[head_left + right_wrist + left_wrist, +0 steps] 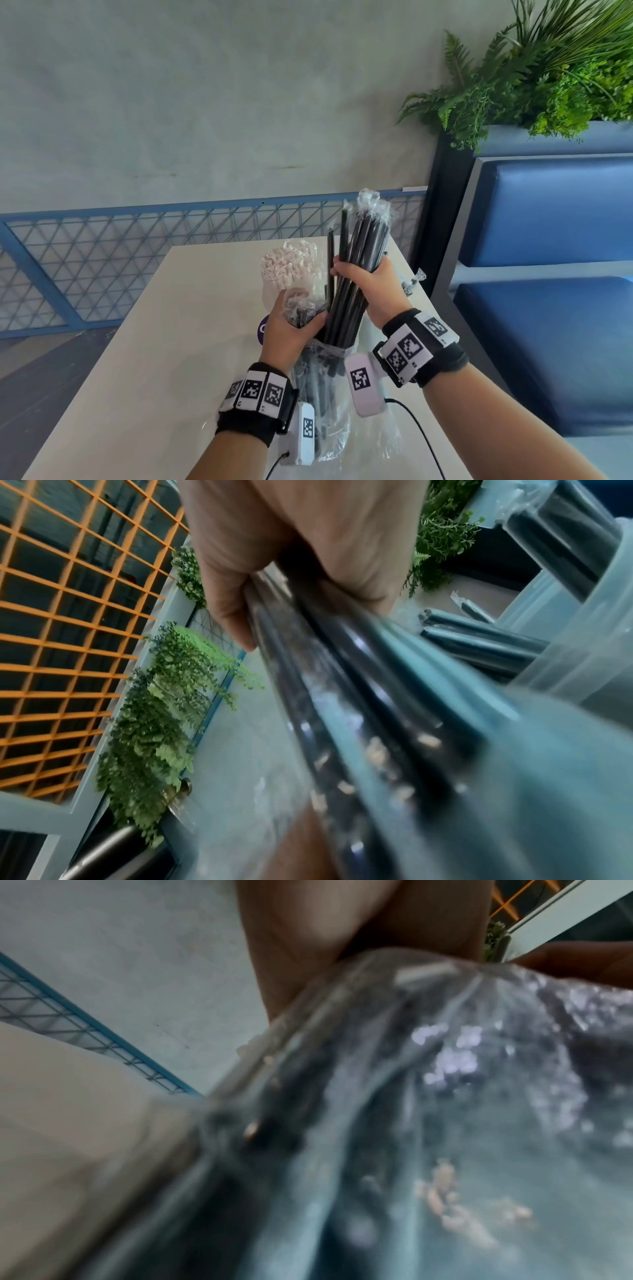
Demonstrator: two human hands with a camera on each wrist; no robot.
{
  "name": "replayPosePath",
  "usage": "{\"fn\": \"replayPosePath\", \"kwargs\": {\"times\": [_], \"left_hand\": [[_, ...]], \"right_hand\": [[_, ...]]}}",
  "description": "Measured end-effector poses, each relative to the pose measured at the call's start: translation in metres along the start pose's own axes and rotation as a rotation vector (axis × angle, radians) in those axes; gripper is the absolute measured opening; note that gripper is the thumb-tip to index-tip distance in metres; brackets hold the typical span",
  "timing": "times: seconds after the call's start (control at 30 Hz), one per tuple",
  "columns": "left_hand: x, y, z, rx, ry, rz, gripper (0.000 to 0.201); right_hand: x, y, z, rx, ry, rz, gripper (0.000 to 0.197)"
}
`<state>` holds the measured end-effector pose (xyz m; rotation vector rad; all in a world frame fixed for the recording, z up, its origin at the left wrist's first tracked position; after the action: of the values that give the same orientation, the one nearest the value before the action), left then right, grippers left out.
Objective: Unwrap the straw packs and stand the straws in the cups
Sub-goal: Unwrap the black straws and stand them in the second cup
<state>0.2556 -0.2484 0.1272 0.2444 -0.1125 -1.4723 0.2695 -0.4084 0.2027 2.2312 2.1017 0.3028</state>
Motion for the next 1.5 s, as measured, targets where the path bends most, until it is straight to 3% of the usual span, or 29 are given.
{"fn": "replayPosePath", "kwargs": {"times": [0.3, 0.6, 0.7, 0.83, 1.0, 1.23, 1.37, 1.5], "left_hand": [[-0.004, -0.001, -0.004, 0.019, -0.003, 0.029, 0.035], [-0.004, 0.001, -0.002, 0.041, 0.045, 0.063, 0.039], [0.000, 0.000, 0.005, 0.067, 0.055, 0.048, 0.041], [0.004, -0.001, 0.008, 0.072, 0.031, 0.029, 0.038], [0.004, -0.004, 0.004, 0.041, 0.060, 0.028, 0.039], [-0.003, -0.004, -0.008, -0.053, 0.103, 0.068, 0.071], [-0.003, -0.006, -0.001, -0.042, 0.110, 0.077, 0.062], [-0.002, -0.005, 0.001, -0.026, 0.082, 0.053, 0.044]], "right_hand": [[-0.050, 0.015, -0.047, -0.112, 0.205, 0.168, 0.007], [-0.079, 0.026, -0.044, -0.186, -0.009, 0.439, 0.022], [-0.080, 0.025, -0.052, -0.273, -0.067, 0.502, 0.032], [-0.061, 0.023, -0.041, -0.296, -0.279, 0.392, 0.042], [-0.057, 0.025, 0.017, -0.077, -0.326, 0.324, 0.041], [-0.059, 0.030, 0.069, 0.116, -0.571, 0.155, 0.045], [-0.059, 0.026, 0.043, -0.007, -0.492, 0.264, 0.065], [-0.054, 0.021, -0.002, -0.329, -0.421, 0.373, 0.075]]}}
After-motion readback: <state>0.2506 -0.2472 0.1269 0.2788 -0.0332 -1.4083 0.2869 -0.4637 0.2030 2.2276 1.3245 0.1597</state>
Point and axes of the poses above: each hand's wrist, its own y-axis towards the middle knuckle, its own x-axis out of the palm, z = x × y, the point moved 8 cm from there along y, towards the middle knuckle, and after that the axes turned 3 degrees about -y, right-handed, at the moved point
